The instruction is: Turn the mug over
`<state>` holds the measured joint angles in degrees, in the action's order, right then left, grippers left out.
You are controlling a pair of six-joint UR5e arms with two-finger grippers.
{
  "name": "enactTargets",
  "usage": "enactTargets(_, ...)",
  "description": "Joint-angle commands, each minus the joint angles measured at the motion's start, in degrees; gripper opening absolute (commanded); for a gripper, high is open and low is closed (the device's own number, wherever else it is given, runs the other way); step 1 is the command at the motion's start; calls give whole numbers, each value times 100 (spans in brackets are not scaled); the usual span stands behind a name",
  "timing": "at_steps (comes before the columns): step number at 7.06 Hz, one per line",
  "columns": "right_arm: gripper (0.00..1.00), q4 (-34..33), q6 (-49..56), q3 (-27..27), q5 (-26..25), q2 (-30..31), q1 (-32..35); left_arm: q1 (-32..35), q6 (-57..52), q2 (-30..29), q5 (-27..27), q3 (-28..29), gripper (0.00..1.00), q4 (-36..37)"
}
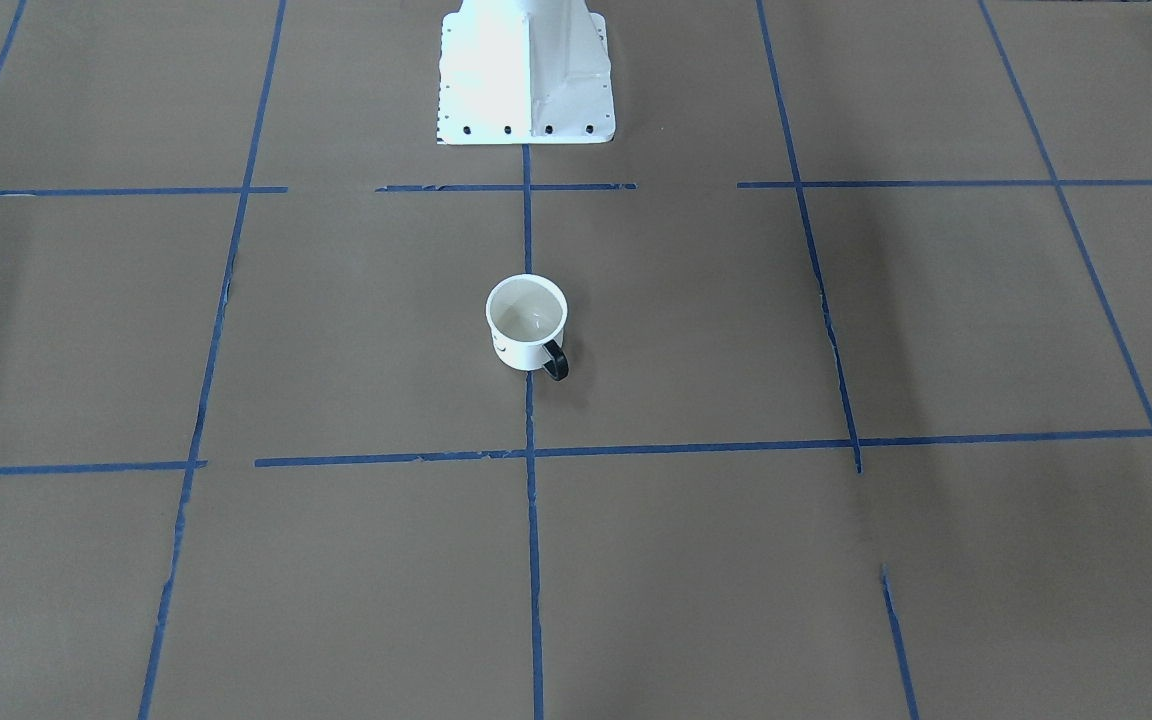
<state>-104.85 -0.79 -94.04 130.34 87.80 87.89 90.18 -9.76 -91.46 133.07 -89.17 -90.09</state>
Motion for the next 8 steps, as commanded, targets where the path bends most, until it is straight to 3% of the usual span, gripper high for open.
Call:
enactTargets(1,100,0,0,0,0,0,0,0,0,5,0,-4,100,0)
enactTargets(8,100,0,0,0,0,0,0,0,0,5,0,-66,100,0)
